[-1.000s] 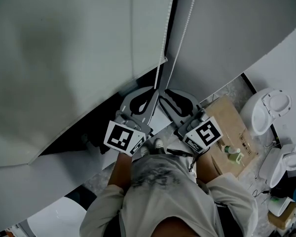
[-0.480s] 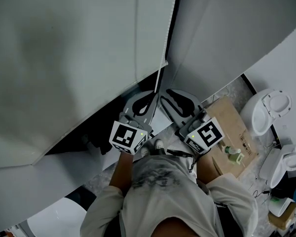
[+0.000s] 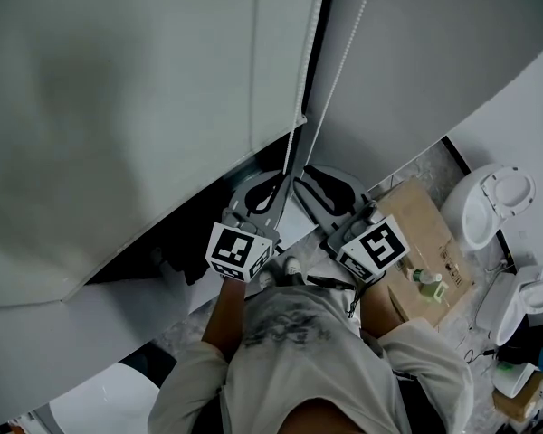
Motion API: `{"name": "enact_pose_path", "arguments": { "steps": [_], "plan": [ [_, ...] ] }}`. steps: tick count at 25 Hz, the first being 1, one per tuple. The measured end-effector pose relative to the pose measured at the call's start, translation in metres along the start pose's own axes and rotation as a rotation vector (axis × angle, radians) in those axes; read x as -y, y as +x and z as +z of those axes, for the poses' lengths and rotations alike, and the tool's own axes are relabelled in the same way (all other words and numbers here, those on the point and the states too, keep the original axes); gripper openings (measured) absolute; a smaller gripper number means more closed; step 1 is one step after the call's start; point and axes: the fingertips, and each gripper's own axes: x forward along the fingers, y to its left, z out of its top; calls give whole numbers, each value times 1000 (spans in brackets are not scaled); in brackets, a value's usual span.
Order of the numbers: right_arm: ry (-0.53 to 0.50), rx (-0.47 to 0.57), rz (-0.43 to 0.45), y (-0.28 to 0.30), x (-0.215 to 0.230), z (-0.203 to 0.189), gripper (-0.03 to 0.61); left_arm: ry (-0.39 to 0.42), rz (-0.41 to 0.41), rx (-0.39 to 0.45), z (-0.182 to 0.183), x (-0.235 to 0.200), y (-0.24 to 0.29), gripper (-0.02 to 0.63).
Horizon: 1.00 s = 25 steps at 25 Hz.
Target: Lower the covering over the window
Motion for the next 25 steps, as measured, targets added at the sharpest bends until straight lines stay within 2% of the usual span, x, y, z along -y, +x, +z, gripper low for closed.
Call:
{"name": "enact_pose_path", "arguments": {
  "steps": [10, 20, 23, 25],
  "plan": [
    [3, 0, -28, -4, 8, -1, 101, 6, 0, 30, 4, 3, 3, 20],
    [3, 0, -48, -11, 16, -1, 106, 5, -1, 39, 11, 7, -2, 109],
    [1, 4, -48, -12, 16, -1, 107, 8, 7, 49, 15, 5, -8, 126],
    [-5, 9, -44, -12, 15, 0, 107, 6, 16, 66, 20, 4, -13, 116]
  ]
}}
